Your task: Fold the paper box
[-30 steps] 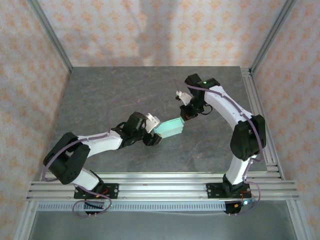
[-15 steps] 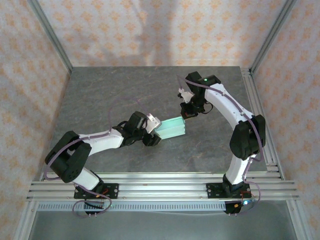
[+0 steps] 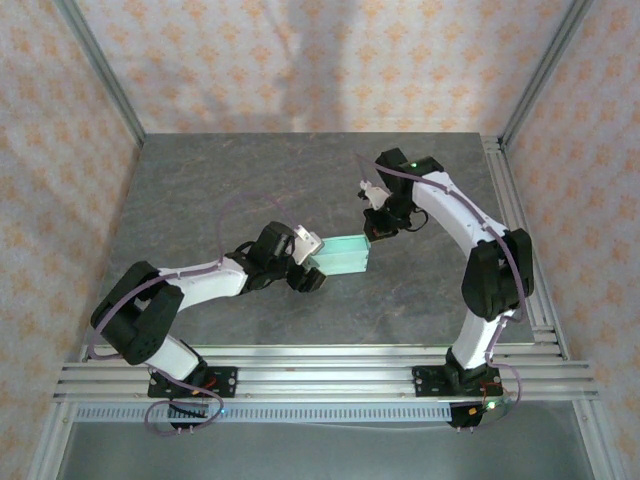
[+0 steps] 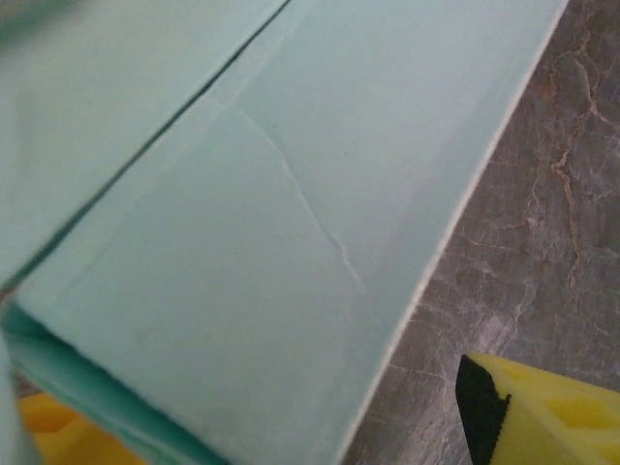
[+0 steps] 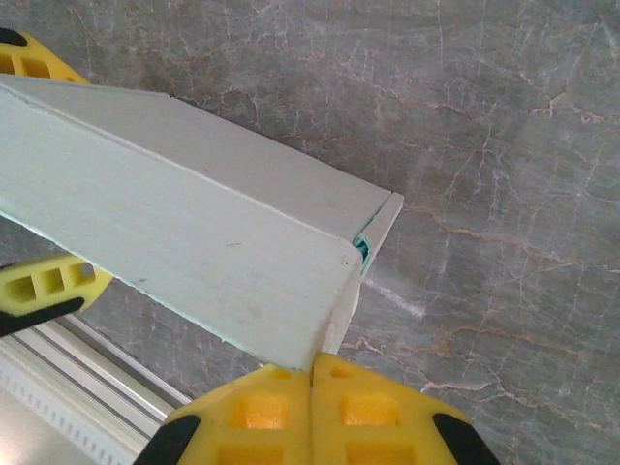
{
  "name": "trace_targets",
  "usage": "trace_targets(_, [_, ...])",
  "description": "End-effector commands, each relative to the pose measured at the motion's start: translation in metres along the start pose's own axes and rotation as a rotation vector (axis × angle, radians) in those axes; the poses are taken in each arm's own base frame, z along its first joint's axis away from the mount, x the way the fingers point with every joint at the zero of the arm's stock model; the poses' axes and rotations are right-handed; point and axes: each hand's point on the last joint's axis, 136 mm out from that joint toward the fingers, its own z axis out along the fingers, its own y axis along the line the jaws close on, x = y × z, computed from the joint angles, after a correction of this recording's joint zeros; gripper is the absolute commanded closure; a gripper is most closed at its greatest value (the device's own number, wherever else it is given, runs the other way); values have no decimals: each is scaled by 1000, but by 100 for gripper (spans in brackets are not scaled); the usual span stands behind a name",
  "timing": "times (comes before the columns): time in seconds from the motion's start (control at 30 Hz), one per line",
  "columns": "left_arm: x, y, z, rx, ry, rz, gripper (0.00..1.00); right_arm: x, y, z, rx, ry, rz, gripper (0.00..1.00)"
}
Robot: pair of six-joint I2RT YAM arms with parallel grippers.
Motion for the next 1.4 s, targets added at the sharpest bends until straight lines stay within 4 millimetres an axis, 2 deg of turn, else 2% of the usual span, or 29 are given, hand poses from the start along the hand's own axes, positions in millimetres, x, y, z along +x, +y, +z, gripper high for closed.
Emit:
trace_targets(0.0, [-9,-5,-1,29,-67,12,19,1,-5,0,13,-17,-19,87])
trace_targets(0.27, [-3,4,-3,13,-69,-7,16,-3,-3,-5,7,-63,-55,63])
trace_targets(0.33, [-2,6,-5,6,-69,-12,16,-4,-4,-7,12,-87,-67,60])
trace_targets(0.57, [-6,17,-16,26,-113,-41,17,-4,-3,-12,28,-170,-127,59])
trace_targets(0.7, [-11,13,-12,81,-110,-17,21,-4,-2,-11,22,-168,-141,60])
trace_targets(0.83, [-5,5,-4,141,-55,11,23,-3,-2,-10,22,-162,-152,60])
trace_targets(1.03, [-12,2,-1,175,-63,39,33,-2,-3,-7,14,-159,-163,61])
trace_targets(1.2, [-6,0,5,200,-23,36,37,2,-4,-7,22,-146,-160,61])
trace_targets(1.3, [-8,-1,6,200,-27,39,44,2,-7,-6,39,-143,-161,61])
trace_targets(1.37, [-7,-3,6,205,-22,47,45,4,-10,-3,49,-137,-160,62])
